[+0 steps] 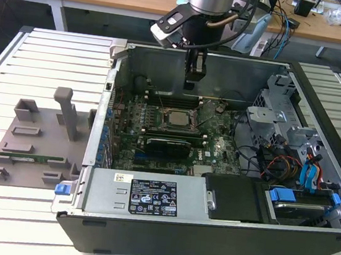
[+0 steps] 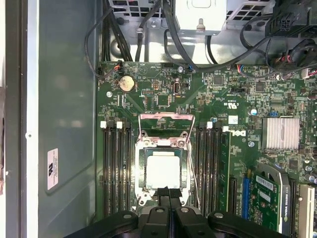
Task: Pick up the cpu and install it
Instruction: 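Close the cpu cover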
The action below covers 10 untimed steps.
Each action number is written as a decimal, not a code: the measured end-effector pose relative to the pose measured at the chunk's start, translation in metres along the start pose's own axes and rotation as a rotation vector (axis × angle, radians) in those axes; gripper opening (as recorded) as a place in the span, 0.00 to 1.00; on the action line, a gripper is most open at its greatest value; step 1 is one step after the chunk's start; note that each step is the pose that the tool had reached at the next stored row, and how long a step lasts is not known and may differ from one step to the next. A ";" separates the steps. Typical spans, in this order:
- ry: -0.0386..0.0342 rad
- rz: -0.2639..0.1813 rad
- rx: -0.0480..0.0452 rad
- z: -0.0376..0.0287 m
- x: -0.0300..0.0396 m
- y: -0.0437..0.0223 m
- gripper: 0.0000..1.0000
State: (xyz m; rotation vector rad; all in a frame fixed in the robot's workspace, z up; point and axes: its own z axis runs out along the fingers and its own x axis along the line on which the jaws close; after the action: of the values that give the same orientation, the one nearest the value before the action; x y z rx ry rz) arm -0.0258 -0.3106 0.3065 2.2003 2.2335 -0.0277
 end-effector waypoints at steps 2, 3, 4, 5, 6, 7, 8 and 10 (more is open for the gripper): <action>-0.0001 0.000 0.0000 -0.0001 -0.0001 0.0076 0.11; 0.0000 0.000 0.0000 -0.0001 -0.0002 0.0107 0.11; 0.0000 0.000 0.0000 -0.0001 -0.0002 0.0139 0.11; 0.0001 0.000 0.0000 -0.0001 -0.0003 0.0181 0.11; 0.0000 0.000 0.0000 -0.0002 -0.0003 0.0215 0.11; 0.0000 0.000 0.0000 -0.0002 -0.0003 0.0233 0.11; 0.0000 0.000 0.0000 -0.0002 -0.0004 0.0245 0.11; 0.0001 0.000 0.0000 -0.0002 -0.0004 0.0303 0.11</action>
State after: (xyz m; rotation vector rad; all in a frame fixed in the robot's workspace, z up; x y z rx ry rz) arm 0.0045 -0.3105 0.3065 2.2005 2.2333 -0.0276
